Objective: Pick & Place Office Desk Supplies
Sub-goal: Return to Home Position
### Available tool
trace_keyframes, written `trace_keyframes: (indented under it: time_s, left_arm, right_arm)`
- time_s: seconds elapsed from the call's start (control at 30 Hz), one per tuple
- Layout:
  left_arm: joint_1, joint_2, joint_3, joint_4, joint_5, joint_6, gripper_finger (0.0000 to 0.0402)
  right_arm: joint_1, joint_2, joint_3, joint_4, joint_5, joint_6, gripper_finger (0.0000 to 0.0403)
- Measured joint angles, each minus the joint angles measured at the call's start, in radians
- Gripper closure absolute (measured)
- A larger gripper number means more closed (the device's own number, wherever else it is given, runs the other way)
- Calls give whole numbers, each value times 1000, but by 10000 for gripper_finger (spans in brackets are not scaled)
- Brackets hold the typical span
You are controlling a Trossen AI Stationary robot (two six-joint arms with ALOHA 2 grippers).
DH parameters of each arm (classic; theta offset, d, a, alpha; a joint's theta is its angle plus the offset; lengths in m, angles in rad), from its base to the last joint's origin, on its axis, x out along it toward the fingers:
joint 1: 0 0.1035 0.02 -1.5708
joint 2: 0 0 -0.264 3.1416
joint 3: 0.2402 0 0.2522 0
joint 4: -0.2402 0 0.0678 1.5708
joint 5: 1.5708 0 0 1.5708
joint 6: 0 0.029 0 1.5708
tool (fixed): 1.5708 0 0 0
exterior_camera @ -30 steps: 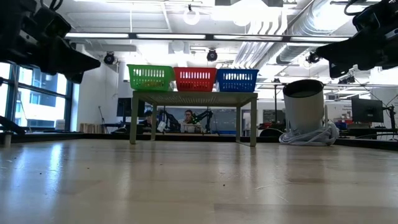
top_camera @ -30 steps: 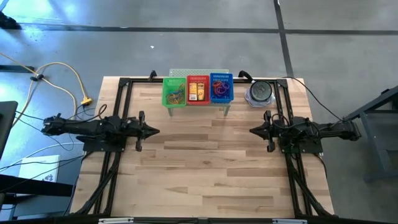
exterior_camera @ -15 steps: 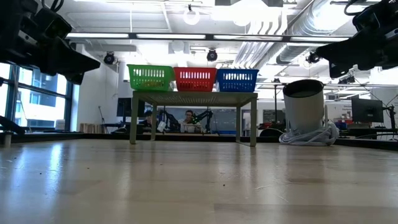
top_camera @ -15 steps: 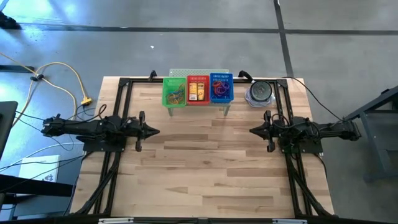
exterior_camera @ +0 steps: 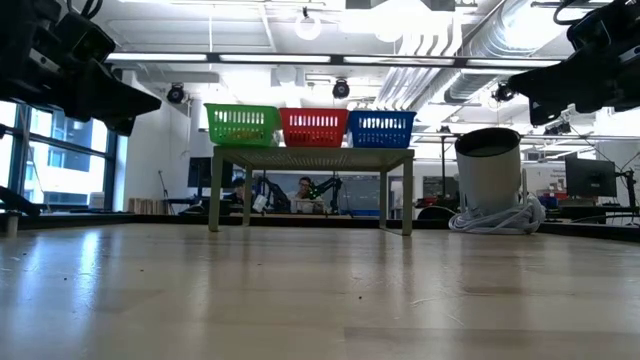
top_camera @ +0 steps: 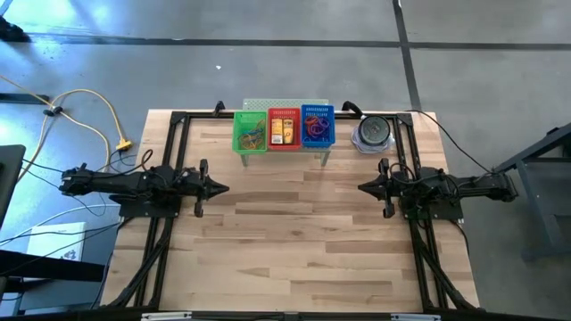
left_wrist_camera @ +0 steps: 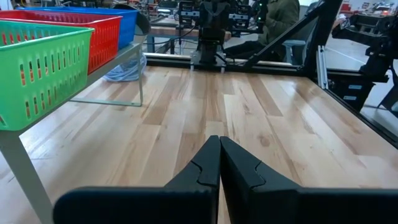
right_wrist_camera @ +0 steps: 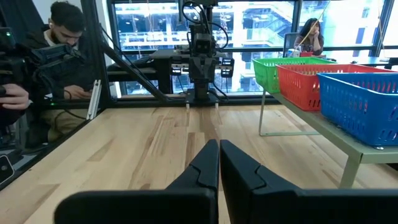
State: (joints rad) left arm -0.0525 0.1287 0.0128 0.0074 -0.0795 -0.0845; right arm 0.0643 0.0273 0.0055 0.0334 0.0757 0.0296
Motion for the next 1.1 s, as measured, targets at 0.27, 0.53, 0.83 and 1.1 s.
trace_keyframes:
  time_s: [0.27, 0.53, 0.83, 1.1]
  left_arm:
    - [0, 0, 0, 0, 0, 0, 401]
    - [0, 0, 0, 0, 0, 15, 401]
    - [0, 0, 0, 0, 0, 24, 401]
    - [0, 0, 0, 0, 0, 39, 401]
  right_arm:
    - [0, 0, 0, 0, 0, 0, 400]
    - [0, 0, 0, 0, 0, 0, 400]
    - [0, 0, 0, 0, 0, 0, 400]
    - [0, 0, 0, 0, 0, 0, 400]
